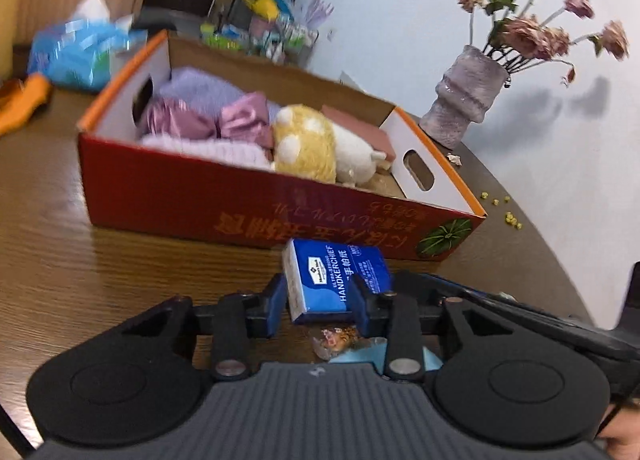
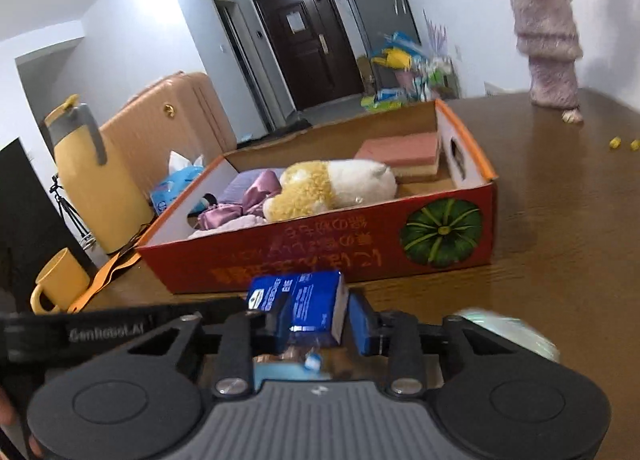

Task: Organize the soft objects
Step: 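Carry the handkerchief pack into the red box and open both grippers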

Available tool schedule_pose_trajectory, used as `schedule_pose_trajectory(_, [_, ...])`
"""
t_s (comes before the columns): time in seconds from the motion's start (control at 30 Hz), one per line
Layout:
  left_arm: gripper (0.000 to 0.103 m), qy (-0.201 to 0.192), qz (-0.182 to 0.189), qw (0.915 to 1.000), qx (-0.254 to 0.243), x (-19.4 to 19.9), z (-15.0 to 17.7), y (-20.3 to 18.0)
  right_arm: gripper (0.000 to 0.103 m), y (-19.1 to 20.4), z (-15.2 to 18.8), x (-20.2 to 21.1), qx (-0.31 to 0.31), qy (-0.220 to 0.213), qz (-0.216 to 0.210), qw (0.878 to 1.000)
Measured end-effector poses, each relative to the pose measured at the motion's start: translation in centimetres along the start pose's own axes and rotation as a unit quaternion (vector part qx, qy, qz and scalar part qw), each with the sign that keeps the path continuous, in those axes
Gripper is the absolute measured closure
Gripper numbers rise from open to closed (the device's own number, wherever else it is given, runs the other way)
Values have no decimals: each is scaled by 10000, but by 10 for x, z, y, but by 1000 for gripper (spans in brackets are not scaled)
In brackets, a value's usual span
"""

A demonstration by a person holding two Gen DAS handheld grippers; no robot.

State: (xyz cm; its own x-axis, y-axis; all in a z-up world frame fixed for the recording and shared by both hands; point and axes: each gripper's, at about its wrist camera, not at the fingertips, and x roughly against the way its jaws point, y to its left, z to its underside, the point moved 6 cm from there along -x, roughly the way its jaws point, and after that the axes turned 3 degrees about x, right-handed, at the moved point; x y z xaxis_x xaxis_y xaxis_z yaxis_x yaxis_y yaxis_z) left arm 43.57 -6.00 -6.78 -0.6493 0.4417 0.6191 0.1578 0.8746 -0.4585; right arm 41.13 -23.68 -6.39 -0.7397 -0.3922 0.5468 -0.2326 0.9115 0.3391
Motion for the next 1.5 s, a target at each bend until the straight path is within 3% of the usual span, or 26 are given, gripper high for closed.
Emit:
schedule_pose_trajectory(0.2, [74,147,299,9990,301,-13,2,11,77,-5,4,-27,-159,173,-131,9996])
schedule_pose_trajectory(0.4, [77,-174,234,9996,59,1,-2,2,83,-3,1,-27,-205,53,-182,9996])
schedule_pose_trajectory(0.57, [77,-532,364,9974,-314,49,7,-26,83,5,-5,14,-208,-329,-397,9985])
schedule_pose_trajectory(0.77, [77,-631,484,9964,-289,105,59,-56,83,21,26,97,-69,-638,-453,9969])
schedule_pose_trajectory(0.93, [77,-669,420,9959,-450,126,94,-77,83,22,59,139,-96,-685,-402,9968])
schedule_pose_trajectory(1.07, [77,-657,476,9953,-522,129,100,-88,83,14,69,158,-224,-752,-389,9962])
schedule_pose_trajectory(1.23, [77,-732,538,9936,-679,117,75,-101,83,4,57,160,-282,-916,-312,9949])
schedule_pose_trajectory(1.37, [77,-834,627,9921,-703,93,21,-108,83,-2,7,143,-115,-1065,-260,9939])
schedule_pose_trajectory(1.5, [77,-602,534,9955,-498,44,-41,-99,83,-9,-56,102,82,-978,-140,9951])
